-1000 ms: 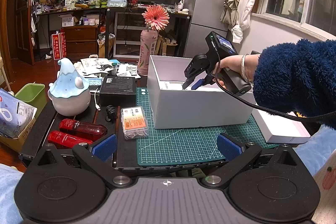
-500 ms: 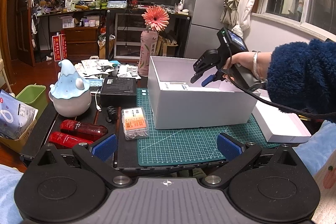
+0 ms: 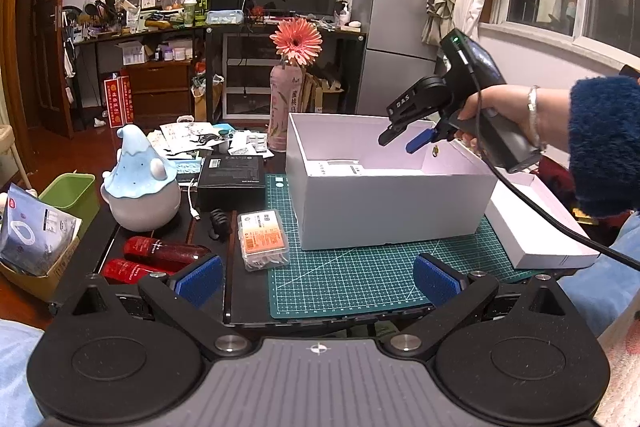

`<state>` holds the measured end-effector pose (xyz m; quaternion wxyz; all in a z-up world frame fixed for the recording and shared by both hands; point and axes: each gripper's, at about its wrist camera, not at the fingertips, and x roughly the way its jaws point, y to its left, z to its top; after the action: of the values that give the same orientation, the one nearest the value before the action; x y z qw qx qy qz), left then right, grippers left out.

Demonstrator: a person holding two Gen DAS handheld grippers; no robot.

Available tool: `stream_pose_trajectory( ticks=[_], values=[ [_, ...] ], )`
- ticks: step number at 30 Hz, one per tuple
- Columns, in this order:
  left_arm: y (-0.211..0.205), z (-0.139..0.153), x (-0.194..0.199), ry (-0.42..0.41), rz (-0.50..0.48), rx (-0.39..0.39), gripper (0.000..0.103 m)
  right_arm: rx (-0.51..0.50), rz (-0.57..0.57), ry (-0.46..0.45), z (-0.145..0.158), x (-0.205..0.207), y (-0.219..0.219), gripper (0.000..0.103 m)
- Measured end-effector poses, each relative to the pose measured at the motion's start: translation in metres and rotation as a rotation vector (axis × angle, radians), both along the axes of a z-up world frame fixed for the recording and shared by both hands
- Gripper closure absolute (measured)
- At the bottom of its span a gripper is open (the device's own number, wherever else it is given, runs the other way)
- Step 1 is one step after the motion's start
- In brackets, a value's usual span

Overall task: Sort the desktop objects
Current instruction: 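Raise the right tool up and out of the white box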

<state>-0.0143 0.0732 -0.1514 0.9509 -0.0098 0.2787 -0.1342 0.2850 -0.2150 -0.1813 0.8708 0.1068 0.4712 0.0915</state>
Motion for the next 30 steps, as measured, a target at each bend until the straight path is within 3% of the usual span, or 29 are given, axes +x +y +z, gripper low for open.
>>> stream_pose_trajectory(
  ticks=[13,30],
  values=[
    [0.0,0.002,-0.003,-0.001,0.01,0.005,0.0,-0.027,0.087,-0.071,0.032,-0.059,0.012,0.044],
    [-0.001,0.004,-0.005,-0.004,0.014,0.014,0.0,-0.011,0.169,-0.1,0.034,-0.135,0.025,0.041]
  ],
)
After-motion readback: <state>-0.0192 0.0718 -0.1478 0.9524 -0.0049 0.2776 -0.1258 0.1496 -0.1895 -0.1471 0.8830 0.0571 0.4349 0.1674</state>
